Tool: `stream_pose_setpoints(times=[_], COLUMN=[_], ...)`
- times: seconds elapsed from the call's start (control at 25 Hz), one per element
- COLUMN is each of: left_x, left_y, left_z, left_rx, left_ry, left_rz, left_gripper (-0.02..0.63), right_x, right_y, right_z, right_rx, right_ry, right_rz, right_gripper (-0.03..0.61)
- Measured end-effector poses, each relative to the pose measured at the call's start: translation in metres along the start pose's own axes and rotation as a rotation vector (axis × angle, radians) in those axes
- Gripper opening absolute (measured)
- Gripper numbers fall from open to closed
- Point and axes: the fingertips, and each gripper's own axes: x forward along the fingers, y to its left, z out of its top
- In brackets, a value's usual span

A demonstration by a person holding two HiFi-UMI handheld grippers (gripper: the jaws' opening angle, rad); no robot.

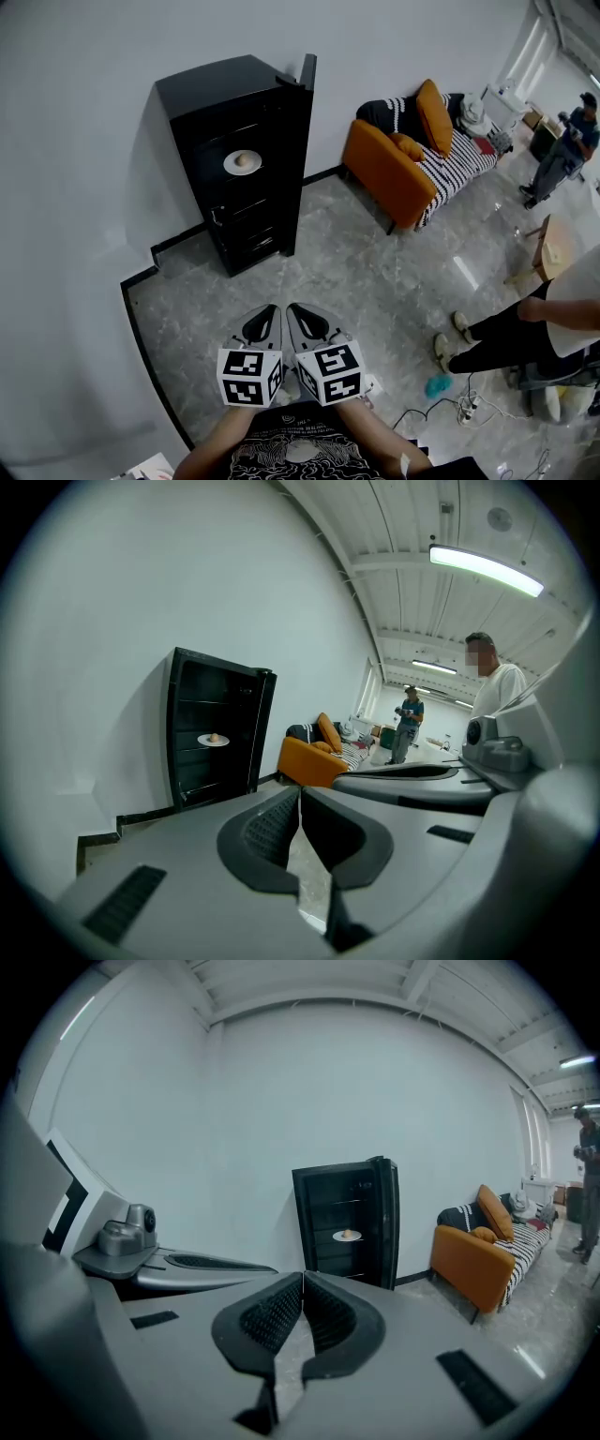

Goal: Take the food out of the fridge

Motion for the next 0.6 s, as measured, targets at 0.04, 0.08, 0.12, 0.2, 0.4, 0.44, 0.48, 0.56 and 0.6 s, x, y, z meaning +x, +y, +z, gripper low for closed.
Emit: stream_pose_setpoints(times=[0.04, 0.08, 0.12, 0.2, 0.4, 0.44, 0.48, 0.56, 0.6], left_x=[0.001, 0.003, 0.005, 0.01, 0.036, 0.044, 0.052, 0.069, 0.077], left_y=[0.002, 0.005, 0.008, 0.012, 0.026, 0.028, 0.031, 0.038, 0.041], left_z=[0.001, 0.002, 0.004, 0.006, 0.016, 0.019, 0.022, 0.028, 0.031], left_rx=[-0.001, -0.001, -0.001, -0.004, -0.001, 0.001, 0.002, 0.002, 0.003], left_ry=[-0.002, -0.005, -0.007, -0.009, 0.0, 0.001, 0.004, 0.015, 0.022], left_rz=[0.005, 0.012, 0.021, 0.035, 0.064, 0.069, 0.074, 0.086, 0.094], left_gripper=[0.021, 0.021, 0.021, 0.021, 0.021, 0.021, 0.021, 0.021, 0.021], right_x=[0.003, 0.005, 0.008, 0.014, 0.039, 0.045, 0.051, 0.066, 0.073], right_y=[0.0, -0.001, -0.002, -0.006, -0.026, -0.032, -0.038, -0.049, -0.055], right_z=[0.001, 0.002, 0.003, 0.007, 0.016, 0.018, 0.021, 0.025, 0.028], right_rx=[-0.003, -0.007, -0.011, -0.015, -0.005, -0.003, 0.0, 0.008, 0.014], right_ry=[-0.001, -0.002, -0.004, -0.008, -0.014, -0.015, -0.015, -0.009, -0.005], right_rz=[0.005, 0.01, 0.016, 0.025, 0.044, 0.047, 0.051, 0.062, 0.069], right_gripper=[0.023, 0.023, 0.023, 0.023, 0.023, 0.023, 0.023, 0.023, 0.023])
